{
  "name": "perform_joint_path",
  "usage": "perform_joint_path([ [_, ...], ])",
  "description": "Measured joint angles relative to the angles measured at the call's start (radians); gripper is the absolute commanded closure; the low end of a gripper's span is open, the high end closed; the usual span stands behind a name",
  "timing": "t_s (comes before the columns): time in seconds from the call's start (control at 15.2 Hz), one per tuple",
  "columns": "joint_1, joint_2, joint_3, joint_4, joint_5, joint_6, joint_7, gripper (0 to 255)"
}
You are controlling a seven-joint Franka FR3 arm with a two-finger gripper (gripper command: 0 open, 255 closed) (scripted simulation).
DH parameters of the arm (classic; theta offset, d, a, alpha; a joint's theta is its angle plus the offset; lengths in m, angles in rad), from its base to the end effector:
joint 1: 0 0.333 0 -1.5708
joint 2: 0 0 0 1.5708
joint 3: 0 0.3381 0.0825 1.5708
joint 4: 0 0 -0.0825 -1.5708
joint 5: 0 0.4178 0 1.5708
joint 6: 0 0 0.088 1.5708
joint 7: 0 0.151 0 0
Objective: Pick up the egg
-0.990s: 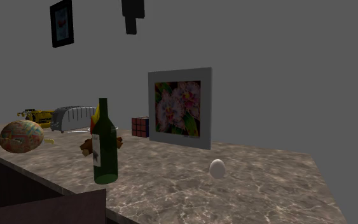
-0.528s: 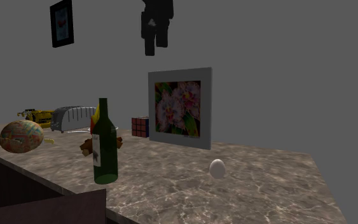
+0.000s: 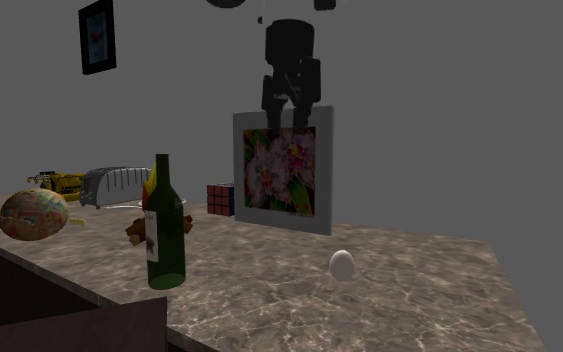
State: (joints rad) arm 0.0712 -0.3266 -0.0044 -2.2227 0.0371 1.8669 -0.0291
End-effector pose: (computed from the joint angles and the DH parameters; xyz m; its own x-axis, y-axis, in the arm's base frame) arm 0.4742 0.0361 0.4709 0.9960 0.0852 -0.0283 0.0841 -0.9958 -0.0374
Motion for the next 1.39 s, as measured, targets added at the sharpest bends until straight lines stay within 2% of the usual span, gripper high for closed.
perform_joint_path([
  [0.4,0.022,0.209,0.019,0.088,0.018,0.089,-0.005,0],
  [0.92,0.053,0.511,0.049,0.282,0.030,0.153,-0.002,0],
  [1.39,0.078,0.794,0.068,0.528,0.027,0.153,-0.003,0],
])
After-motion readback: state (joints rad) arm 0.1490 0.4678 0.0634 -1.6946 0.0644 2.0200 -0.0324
